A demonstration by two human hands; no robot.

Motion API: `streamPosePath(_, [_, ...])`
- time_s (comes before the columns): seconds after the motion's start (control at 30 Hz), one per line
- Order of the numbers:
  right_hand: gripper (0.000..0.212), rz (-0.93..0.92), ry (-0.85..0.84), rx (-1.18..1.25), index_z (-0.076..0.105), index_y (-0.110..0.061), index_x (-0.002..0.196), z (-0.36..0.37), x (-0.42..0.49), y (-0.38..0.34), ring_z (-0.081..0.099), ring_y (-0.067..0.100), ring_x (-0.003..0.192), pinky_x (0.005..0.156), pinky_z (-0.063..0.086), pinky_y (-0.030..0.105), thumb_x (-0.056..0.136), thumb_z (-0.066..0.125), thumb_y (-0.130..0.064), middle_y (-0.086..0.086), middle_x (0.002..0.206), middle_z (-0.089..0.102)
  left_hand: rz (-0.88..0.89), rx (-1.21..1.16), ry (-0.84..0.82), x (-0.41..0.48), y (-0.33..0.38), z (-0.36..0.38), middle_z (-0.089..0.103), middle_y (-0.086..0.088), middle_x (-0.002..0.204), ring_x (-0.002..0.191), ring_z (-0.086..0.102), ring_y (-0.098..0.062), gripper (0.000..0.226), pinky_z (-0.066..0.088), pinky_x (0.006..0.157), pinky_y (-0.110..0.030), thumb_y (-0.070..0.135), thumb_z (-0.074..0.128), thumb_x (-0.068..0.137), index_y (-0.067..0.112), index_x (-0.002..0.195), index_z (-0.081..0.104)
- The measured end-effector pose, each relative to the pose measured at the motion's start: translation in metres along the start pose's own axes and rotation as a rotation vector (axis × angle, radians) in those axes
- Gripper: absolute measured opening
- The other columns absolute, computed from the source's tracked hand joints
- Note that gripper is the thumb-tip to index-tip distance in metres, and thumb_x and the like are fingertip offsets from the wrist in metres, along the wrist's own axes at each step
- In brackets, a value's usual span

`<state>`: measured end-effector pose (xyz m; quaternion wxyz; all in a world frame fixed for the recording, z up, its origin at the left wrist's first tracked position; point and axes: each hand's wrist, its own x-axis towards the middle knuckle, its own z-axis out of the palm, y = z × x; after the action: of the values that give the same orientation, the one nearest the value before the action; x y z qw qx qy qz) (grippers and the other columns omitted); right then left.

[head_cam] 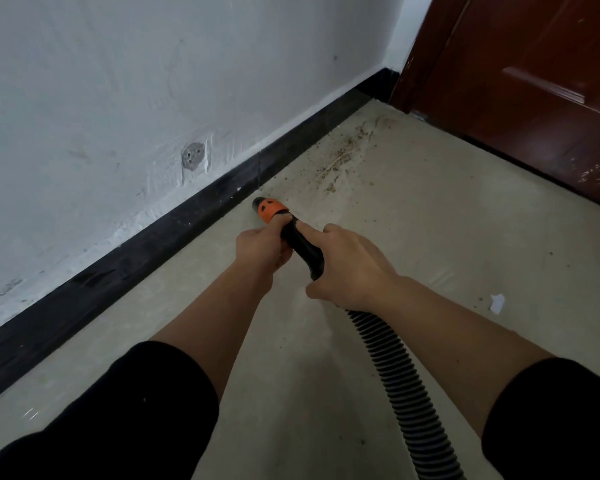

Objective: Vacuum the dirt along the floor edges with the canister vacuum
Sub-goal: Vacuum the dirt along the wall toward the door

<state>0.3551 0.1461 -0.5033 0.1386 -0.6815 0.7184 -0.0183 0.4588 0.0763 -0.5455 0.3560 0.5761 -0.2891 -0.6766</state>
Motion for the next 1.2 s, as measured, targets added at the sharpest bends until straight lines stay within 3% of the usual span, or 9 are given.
streamPosePath(0.43, [0.094,-0.012,0.001,-0.093,0.010,-0.033,0.153,0.011,-0.056,0.010,0.045,0.017,0.081,0.066,0.039,0.029,0.078,0.067,-0.034,-0.003,0.097,0.039,-0.029,0.034,-0.034,-0.037,-0.034,0.003,0.066,-0.010,0.089,0.079,0.063,-0.018,0.020,0.055,0.074,-0.025,0.026,0.065,0.091,0.010,0.081,0.059])
streamPosePath(0.63, [0.092,0.015,-0.001,-0.159,0.009,-0.031,0.153,0.009,-0.083,0.017,0.044,0.018,0.083,0.068,0.033,0.030,0.079,0.065,-0.034,0.000,0.104,0.044,-0.080,0.045,-0.127,-0.055,-0.044,0.010,0.067,-0.012,0.099,0.085,0.065,-0.020,0.019,0.052,0.063,-0.023,0.024,0.065,0.092,0.005,0.093,0.063])
streamPosePath(0.73, [0.092,0.037,-0.009,-0.188,0.009,-0.031,0.153,0.006,-0.095,0.023,0.039,0.018,0.080,0.067,0.031,0.030,0.079,0.065,-0.034,-0.002,0.098,0.039,-0.104,0.056,-0.173,-0.063,-0.049,0.018,0.067,-0.012,0.101,0.087,0.065,-0.020,0.021,0.050,0.064,-0.024,0.024,0.064,0.093,0.003,0.097,0.064])
streamPosePath(0.93, [0.092,0.081,-0.018,-0.191,0.010,-0.031,0.152,0.000,-0.113,0.040,0.040,0.018,0.080,0.067,0.032,0.031,0.079,0.065,-0.032,-0.002,0.095,0.035,-0.119,0.068,-0.212,-0.077,-0.060,0.040,0.067,-0.010,0.098,0.085,0.064,-0.018,0.018,0.050,0.063,-0.023,0.024,0.063,0.094,0.008,0.086,0.061])
streamPosePath(1.2, [0.091,0.131,-0.013,-0.202,0.009,-0.032,0.153,-0.002,-0.134,0.065,0.038,0.018,0.079,0.067,0.033,0.031,0.080,0.064,-0.033,-0.001,0.099,0.040,-0.144,0.072,-0.247,-0.085,-0.076,0.067,0.067,-0.010,0.096,0.083,0.065,-0.017,0.018,0.050,0.059,-0.021,0.024,0.065,0.093,0.007,0.088,0.062])
